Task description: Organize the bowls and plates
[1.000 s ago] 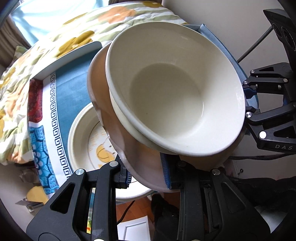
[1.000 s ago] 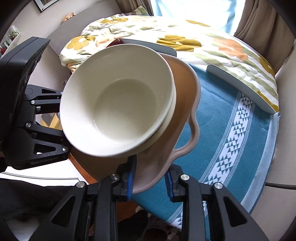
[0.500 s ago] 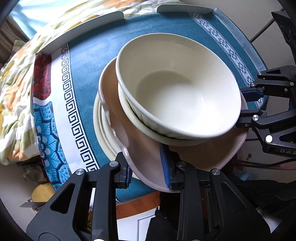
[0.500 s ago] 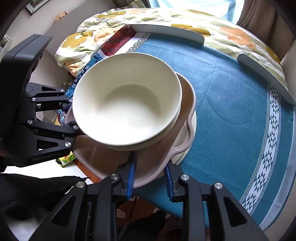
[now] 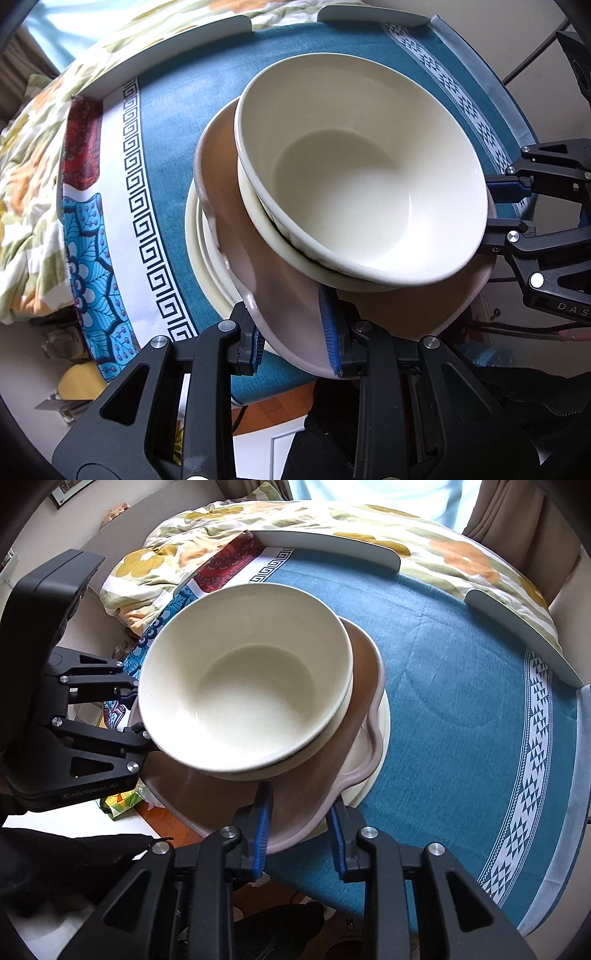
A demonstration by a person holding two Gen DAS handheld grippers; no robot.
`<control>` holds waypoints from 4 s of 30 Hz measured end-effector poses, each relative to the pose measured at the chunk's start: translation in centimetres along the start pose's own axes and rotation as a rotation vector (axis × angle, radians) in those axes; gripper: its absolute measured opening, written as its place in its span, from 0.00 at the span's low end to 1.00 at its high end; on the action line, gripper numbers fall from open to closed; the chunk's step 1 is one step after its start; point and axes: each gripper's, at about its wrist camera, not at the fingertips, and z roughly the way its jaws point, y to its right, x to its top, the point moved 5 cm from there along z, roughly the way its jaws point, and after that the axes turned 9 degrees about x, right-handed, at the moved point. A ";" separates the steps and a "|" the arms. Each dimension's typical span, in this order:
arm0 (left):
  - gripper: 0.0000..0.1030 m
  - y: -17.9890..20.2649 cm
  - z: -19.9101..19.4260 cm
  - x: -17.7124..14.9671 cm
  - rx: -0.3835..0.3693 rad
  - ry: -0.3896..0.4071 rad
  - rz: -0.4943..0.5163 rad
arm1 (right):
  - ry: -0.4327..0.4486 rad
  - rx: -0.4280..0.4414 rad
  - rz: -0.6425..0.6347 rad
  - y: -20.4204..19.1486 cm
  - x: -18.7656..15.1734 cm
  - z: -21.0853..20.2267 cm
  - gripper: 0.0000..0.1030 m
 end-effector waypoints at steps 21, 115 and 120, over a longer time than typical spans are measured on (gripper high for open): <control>0.24 -0.6 -1.7 -0.3 0.052 -0.025 0.006 | 0.001 -0.031 0.093 0.1 -0.1 -1.0 0.36; 1.00 4.1 -36.0 -9.2 0.387 0.859 -0.426 | 0.837 -0.417 0.150 -8.5 -9.9 -31.8 0.99; 1.00 4.1 -36.0 -9.1 0.386 0.861 -0.424 | 0.837 -0.415 0.151 -8.3 -9.9 -31.7 0.99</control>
